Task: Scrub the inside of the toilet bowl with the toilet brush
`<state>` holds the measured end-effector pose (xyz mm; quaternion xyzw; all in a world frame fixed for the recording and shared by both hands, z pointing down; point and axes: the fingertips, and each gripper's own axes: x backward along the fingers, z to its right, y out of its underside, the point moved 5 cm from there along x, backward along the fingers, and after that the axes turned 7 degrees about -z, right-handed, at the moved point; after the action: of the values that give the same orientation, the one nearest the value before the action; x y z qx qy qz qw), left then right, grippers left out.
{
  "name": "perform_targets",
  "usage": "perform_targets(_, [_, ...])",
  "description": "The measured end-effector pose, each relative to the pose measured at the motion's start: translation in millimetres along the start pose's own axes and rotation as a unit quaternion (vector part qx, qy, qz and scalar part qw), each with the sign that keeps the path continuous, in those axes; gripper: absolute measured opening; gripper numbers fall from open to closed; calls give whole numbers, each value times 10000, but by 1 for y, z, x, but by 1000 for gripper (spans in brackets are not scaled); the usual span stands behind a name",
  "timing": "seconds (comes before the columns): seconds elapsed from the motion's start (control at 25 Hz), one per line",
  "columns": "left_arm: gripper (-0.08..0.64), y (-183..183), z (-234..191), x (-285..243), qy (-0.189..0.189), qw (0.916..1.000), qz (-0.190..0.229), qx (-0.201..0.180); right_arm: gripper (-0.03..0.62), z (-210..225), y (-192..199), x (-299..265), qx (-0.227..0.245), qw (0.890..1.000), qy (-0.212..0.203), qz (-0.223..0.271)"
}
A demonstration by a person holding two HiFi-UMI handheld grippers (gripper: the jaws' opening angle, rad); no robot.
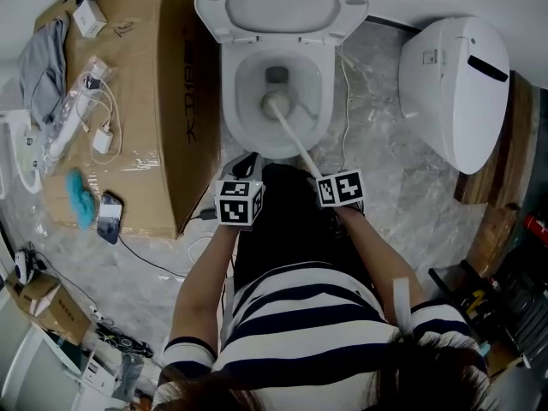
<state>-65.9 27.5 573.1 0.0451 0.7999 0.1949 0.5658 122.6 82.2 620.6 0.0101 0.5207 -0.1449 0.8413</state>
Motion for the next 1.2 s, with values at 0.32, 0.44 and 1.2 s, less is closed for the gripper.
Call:
perform_targets(0.32, [0, 4, -6, 6, -109, 9997, 96, 212, 83, -10, -21, -7, -24, 9996, -259, 128])
perform_targets(0.44, [0, 5, -6, 5, -138, 9995, 116, 265, 83, -9, -34, -9, 110, 9996, -188, 171])
perform_targets(1.2, [0, -2, -2, 3, -221, 9985, 270, 414, 83, 4, -73, 3, 490, 9982, 124, 331])
